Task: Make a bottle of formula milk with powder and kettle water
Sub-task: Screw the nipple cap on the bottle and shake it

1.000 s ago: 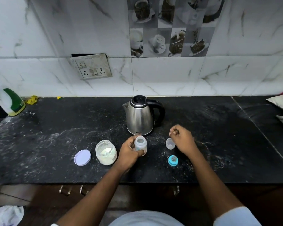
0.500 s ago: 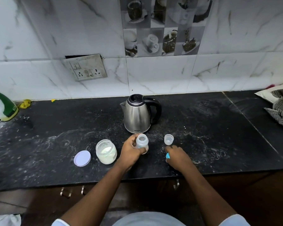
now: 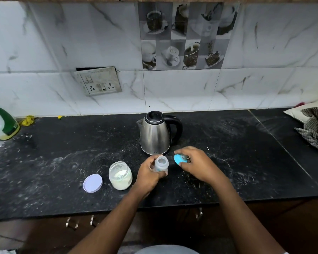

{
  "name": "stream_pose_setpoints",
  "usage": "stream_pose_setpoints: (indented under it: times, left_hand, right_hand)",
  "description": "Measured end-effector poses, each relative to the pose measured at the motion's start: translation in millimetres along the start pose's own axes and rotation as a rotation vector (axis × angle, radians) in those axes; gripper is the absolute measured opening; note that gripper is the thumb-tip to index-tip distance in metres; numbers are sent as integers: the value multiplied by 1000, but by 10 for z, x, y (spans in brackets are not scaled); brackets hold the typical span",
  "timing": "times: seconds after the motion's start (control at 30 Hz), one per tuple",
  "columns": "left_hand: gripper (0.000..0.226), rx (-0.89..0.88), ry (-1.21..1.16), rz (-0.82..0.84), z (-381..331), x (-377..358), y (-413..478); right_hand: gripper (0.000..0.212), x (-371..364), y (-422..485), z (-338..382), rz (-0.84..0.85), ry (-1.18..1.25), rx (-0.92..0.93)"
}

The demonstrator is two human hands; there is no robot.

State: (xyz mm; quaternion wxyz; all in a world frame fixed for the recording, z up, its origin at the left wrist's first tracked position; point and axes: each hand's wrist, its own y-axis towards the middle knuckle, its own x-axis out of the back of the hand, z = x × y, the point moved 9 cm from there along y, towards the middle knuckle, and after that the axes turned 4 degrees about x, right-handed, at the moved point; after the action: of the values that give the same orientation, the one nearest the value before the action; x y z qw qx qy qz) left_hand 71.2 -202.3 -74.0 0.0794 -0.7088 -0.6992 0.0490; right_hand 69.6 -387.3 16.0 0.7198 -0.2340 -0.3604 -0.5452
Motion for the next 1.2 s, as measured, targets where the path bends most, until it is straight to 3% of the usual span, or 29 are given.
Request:
stream_pose_setpoints:
  times: [0.13, 0.43, 0.67, 0.8, 0.97, 1.1, 1.13, 1.2]
  left_hand:
    - [62, -22, -25, 33, -96, -61, -27]
    - [64, -53, -69, 97, -252, -154, -111]
    - [64, -54, -70, 89, -294, -141, -152]
    - [61, -67, -66, 82, -326, -139, -188]
    - [59, -64, -95, 90, -357, -140, -236]
    - [58, -62, -82, 68, -383, -63, -219]
    - [58, -59, -84, 61, -389, -46, -214]
    - [58, -52, -88, 55, -391, -26, -202]
  right_hand:
    - [49, 218, 17, 440, 8, 88, 131]
    - [47, 73, 142, 720, 194, -130, 258]
    - [44, 50, 252, 724, 238, -214, 204]
    - [26, 74, 311, 726, 187, -310, 127]
    - [59, 117, 300, 751, 124, -545, 48]
    - [78, 201, 230, 636, 31, -399, -20]
    - [74, 212, 216, 599, 1, -322, -16]
    - [47, 156, 198, 554, 1, -113, 38]
